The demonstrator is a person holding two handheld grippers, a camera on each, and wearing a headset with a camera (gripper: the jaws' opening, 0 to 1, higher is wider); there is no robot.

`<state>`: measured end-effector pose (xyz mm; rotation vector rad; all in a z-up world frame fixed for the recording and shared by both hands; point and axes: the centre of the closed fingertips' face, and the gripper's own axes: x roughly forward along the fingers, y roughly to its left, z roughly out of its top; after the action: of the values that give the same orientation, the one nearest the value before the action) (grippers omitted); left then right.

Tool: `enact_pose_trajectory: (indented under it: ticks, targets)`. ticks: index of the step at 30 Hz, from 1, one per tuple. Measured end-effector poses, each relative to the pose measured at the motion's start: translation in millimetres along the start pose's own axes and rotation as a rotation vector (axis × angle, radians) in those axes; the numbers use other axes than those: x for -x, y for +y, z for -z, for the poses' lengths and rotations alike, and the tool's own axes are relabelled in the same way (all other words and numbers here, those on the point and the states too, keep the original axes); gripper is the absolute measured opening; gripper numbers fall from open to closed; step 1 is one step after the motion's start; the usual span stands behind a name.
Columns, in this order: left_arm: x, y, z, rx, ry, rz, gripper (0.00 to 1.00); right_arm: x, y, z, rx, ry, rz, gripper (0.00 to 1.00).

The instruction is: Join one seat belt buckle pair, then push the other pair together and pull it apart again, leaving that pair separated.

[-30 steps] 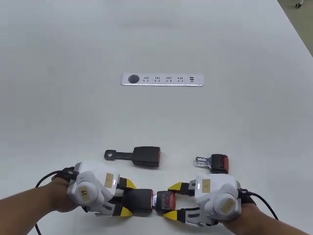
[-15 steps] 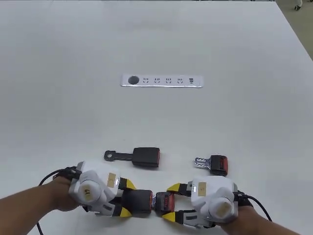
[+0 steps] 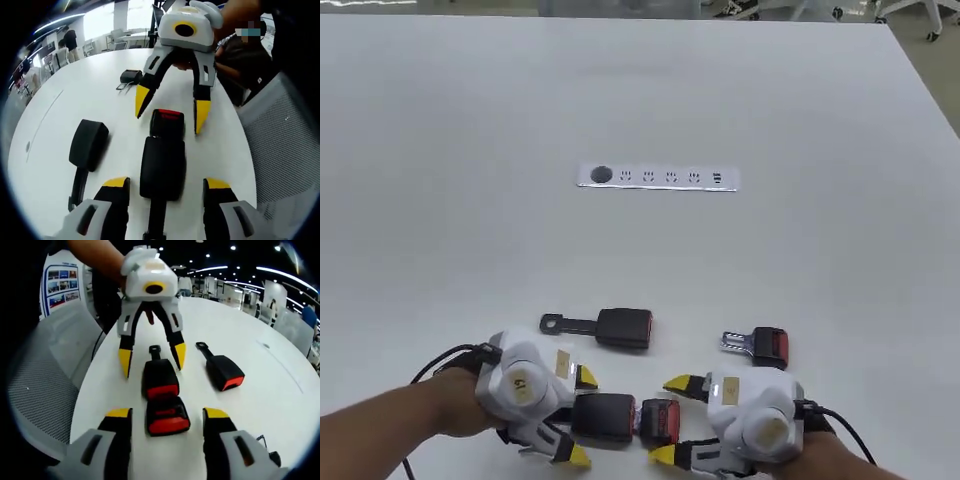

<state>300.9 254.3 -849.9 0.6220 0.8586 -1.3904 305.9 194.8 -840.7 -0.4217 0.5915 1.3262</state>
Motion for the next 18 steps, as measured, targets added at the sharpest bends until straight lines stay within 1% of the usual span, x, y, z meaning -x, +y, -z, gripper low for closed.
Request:
enact_pose_trajectory:
  ticks: [1, 3, 4, 6, 7, 9, 13, 16, 18]
  targets:
    - [3.6, 2.9, -2.0, 0.018, -0.017, -0.013, 0.69, 1.8, -1.5, -2.5, -0.006, -0.010, 0.007, 0.65]
    - [11.3, 5.1, -8.9, 0.040, -0.050, -0.024, 0.77, 5.5, -3.2, -5.8, -0.010, -0.019, 0.018, 0.66]
    - [13.9, 6.2, -10.4, 0.042, -0.054, -0.029, 0.79, 6.8, -3.9, -7.0, -0.011, -0.024, 0.022, 0.67]
    - [20.7, 10.2, -14.4, 0.037, -0.059, -0.052, 0.81, 8.9, -5.0, -8.5, -0.016, -0.028, 0.026, 0.71]
    - [24.4, 13.8, -19.4, 0.038, -0.083, -0.069, 0.82, 10.8, -5.7, -9.7, -0.019, -0.030, 0.028, 0.72]
    - [30.5, 18.2, -24.5, 0.056, -0.103, -0.084, 0.85, 15.1, -7.6, -12.6, -0.015, -0.040, 0.035, 0.73]
    - [38.1, 24.3, -28.9, 0.041, -0.112, -0.108, 0.86, 24.4, -14.1, -15.8, -0.017, -0.052, 0.050, 0.74]
    - [44.0, 32.0, -33.5, 0.042, -0.126, -0.131, 0.87, 35.5, -24.2, -17.7, -0.031, -0.066, 0.073, 0.75]
    - [47.7, 36.1, -35.2, 0.041, -0.128, -0.139, 0.87, 42.6, -30.7, -17.4, -0.042, -0.072, 0.086, 0.76]
